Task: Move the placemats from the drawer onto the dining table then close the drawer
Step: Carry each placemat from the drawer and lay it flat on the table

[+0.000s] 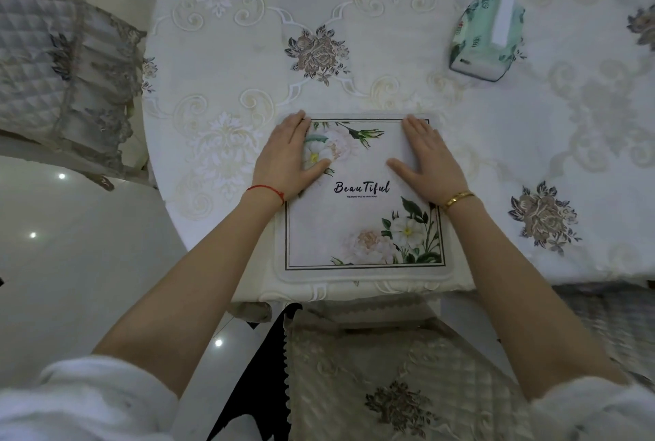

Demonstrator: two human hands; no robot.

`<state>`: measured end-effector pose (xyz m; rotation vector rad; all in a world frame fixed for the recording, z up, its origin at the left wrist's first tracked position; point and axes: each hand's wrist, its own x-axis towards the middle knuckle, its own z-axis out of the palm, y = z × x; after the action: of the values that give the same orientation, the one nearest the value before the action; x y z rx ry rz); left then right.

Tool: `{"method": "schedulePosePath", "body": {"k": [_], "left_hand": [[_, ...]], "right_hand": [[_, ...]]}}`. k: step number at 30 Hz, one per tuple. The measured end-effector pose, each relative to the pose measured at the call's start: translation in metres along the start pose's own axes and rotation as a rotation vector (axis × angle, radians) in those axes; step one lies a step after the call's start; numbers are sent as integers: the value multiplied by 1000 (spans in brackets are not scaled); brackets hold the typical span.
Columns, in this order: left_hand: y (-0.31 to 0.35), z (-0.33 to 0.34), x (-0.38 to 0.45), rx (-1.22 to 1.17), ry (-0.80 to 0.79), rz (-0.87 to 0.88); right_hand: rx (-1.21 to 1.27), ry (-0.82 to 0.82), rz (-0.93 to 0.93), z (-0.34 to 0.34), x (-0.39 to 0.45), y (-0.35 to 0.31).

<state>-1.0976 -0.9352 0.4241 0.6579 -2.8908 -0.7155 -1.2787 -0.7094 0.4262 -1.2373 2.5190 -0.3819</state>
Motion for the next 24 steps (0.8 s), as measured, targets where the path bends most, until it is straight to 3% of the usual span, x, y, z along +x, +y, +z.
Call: {"method": "schedulePosePath", "body": {"k": [4,9,13,24], "left_hand": [[-2,-1,-4,-21,-26,-25],[21,2,-4,-82,-48,74],[30,10,-2,-109,-63,45],[2,0,-37,-45,1,-42]], "right_hand": [[6,19,41,-6,-5,7],[54,32,-106,1,9,-34],[63,-29,-154,9,21,-46],[134,32,80,-6,-33,9]]}}
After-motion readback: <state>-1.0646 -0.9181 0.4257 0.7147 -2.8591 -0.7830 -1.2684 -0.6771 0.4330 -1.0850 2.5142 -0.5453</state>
